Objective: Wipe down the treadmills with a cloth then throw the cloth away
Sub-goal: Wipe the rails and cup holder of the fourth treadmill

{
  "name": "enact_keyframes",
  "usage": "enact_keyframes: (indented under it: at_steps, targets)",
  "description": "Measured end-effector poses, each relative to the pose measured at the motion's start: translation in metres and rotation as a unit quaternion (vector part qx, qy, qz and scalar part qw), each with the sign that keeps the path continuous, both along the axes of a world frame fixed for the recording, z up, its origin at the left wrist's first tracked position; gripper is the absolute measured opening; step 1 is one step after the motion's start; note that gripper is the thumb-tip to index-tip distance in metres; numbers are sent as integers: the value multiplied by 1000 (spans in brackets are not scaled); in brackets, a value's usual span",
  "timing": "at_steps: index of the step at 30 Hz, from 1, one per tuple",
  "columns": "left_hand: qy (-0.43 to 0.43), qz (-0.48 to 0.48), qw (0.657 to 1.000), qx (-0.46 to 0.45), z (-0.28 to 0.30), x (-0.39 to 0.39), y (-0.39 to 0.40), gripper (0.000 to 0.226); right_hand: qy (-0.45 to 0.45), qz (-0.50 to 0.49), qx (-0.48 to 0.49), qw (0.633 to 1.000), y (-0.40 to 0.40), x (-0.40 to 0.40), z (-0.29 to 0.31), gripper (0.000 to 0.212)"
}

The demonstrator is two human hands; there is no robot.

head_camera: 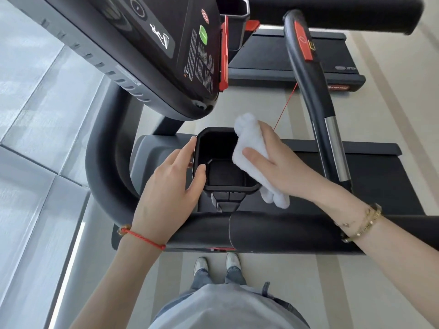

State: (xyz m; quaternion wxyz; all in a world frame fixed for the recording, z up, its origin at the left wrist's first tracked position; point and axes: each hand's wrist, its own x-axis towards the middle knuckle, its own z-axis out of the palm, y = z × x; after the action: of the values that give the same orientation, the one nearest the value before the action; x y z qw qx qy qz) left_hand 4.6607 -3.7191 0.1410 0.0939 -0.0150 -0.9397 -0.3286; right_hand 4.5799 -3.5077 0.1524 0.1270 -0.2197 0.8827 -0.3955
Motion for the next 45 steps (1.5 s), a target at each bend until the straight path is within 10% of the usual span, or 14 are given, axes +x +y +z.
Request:
enact_keyframes:
  at_steps: [10, 17, 36, 45]
  targets:
    - [5, -3, 1000, 3, -1, 0, 0, 54, -3, 22, 15, 1000, 17, 44, 10, 51]
    - [2, -4, 1000, 11, -1, 1, 0, 55, 174, 152, 160, 960, 6, 46, 22, 48]
    - [8, 2, 1000, 8, -1, 2, -1, 49, 125, 207, 223, 944, -30, 36, 23, 38]
    - [5, 3, 1000, 19, 0, 2, -2, 49, 272, 216, 193, 918, 4, 44, 27, 45]
